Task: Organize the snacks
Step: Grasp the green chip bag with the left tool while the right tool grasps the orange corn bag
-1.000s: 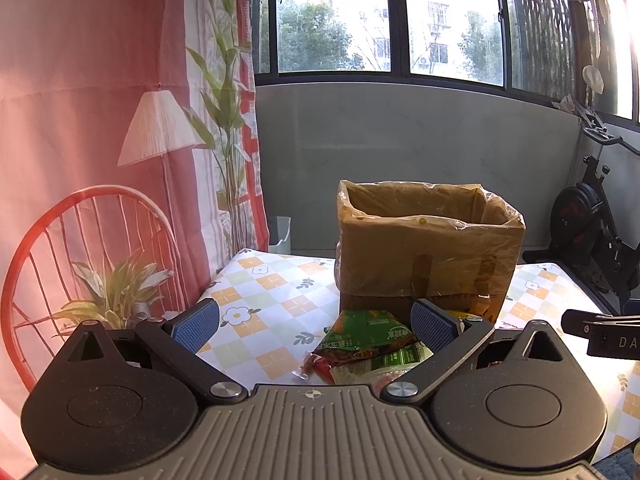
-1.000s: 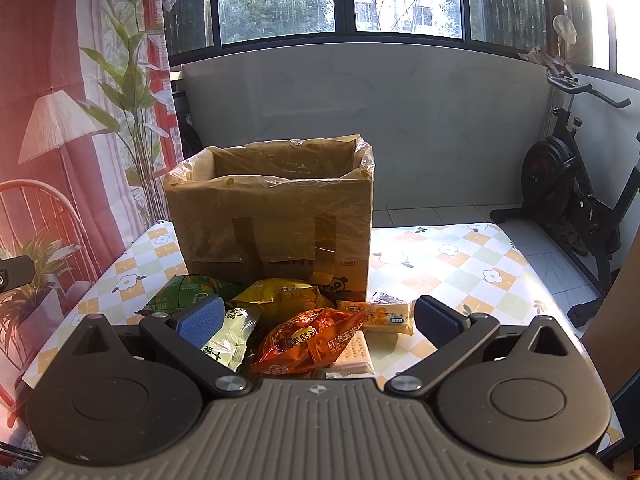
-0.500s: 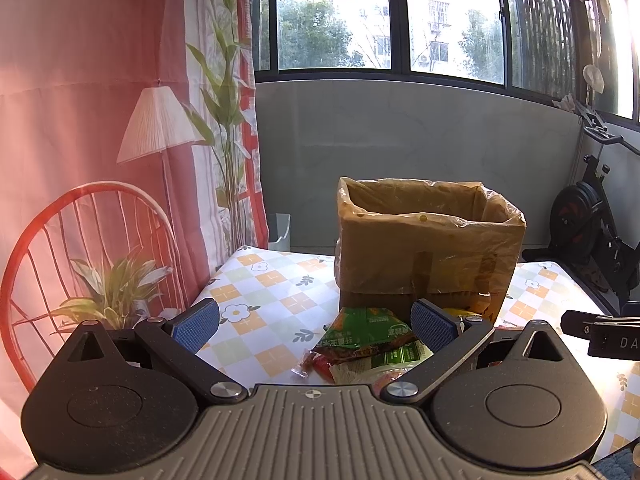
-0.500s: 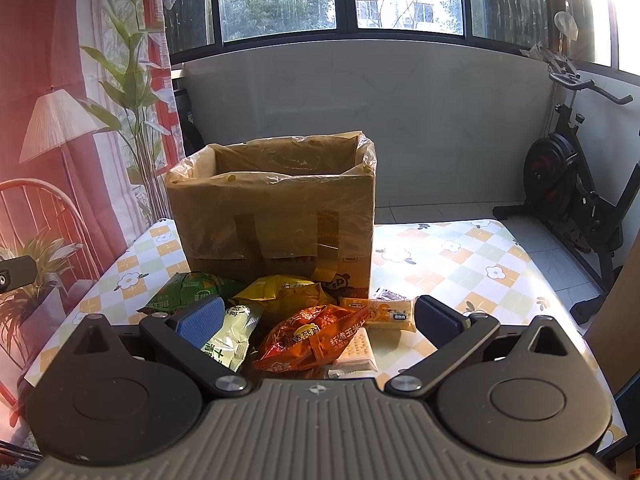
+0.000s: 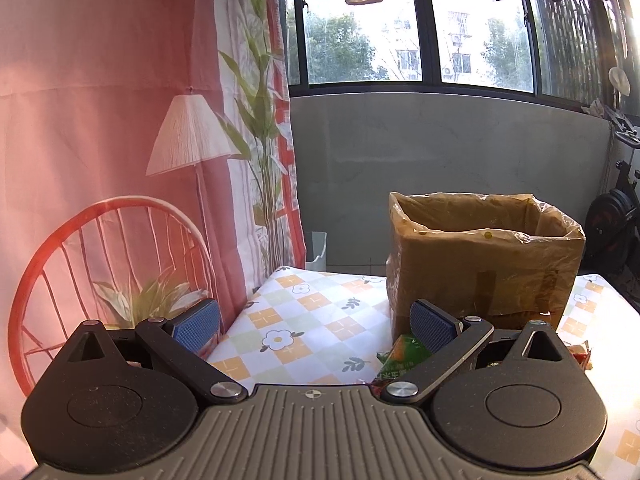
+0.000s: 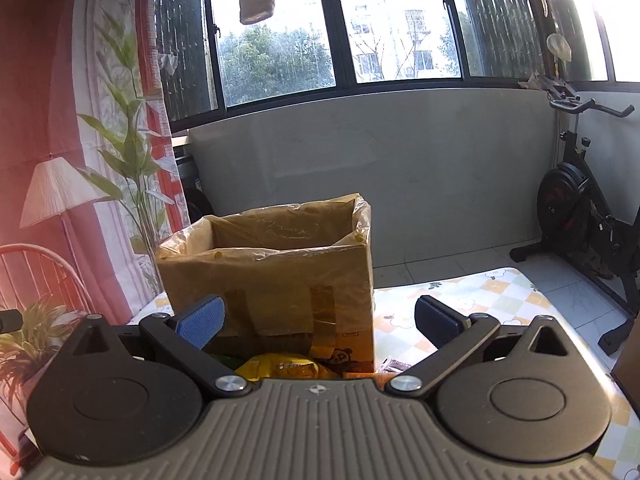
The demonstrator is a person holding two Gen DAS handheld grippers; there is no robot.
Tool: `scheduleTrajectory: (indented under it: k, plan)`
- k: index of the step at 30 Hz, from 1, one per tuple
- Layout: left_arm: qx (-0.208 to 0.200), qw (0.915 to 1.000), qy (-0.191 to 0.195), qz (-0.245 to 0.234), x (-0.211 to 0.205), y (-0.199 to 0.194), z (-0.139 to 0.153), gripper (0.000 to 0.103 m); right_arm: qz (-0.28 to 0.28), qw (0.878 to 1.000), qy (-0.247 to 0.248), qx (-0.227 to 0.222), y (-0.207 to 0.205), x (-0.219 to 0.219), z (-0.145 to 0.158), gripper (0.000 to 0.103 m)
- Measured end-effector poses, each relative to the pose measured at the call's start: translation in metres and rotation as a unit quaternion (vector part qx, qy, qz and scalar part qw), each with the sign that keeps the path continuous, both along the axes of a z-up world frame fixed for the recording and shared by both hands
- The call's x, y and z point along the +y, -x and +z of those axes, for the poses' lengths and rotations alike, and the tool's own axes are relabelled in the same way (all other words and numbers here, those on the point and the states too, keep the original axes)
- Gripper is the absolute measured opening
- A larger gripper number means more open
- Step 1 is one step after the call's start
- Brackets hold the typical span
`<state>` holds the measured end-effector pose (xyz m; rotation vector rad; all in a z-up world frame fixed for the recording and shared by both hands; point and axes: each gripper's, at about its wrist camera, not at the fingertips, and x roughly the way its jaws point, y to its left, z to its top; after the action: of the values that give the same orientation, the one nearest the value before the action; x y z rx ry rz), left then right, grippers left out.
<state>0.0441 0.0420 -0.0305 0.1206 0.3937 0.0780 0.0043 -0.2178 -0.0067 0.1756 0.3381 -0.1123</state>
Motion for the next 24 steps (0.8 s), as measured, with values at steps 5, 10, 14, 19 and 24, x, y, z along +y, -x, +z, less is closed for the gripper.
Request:
scheduleTrajectory:
  k: [5, 10, 14, 19, 24]
  plan:
    - [-0.009, 0.9997, -0.016, -0.015, -0.011, -0.020, -0.009, 0.092, 0.024, 0.999, -0.002, -0.028, -0.028, -0.002, -0.004, 0.103]
    - [-0.009, 0.9994, 0.004, -0.032, -0.021, -0.041, -0.017, 0.091, 0.042, 0.997, -0.001, -0.060, -0.051, 0.003, -0.005, 0.103]
    - [-0.002, 0.9982, 0.031, -0.051, -0.030, -0.054, -0.033, 0.091, 0.056, 0.998, 0.015, -0.039, -0.066, 0.011, -0.011, 0.103]
    - [0.034, 0.9970, 0.046, -0.052, -0.042, -0.070, -0.062, 0.091, 0.071, 0.997, -0.007, -0.013, -0.075, 0.004, -0.033, 0.103]
    - [0.088, 0.9919, 0.056, -0.073, -0.052, -0.081, -0.091, 0.086, 0.083, 0.996, 0.007, 0.011, -0.077, 0.004, -0.056, 0.103]
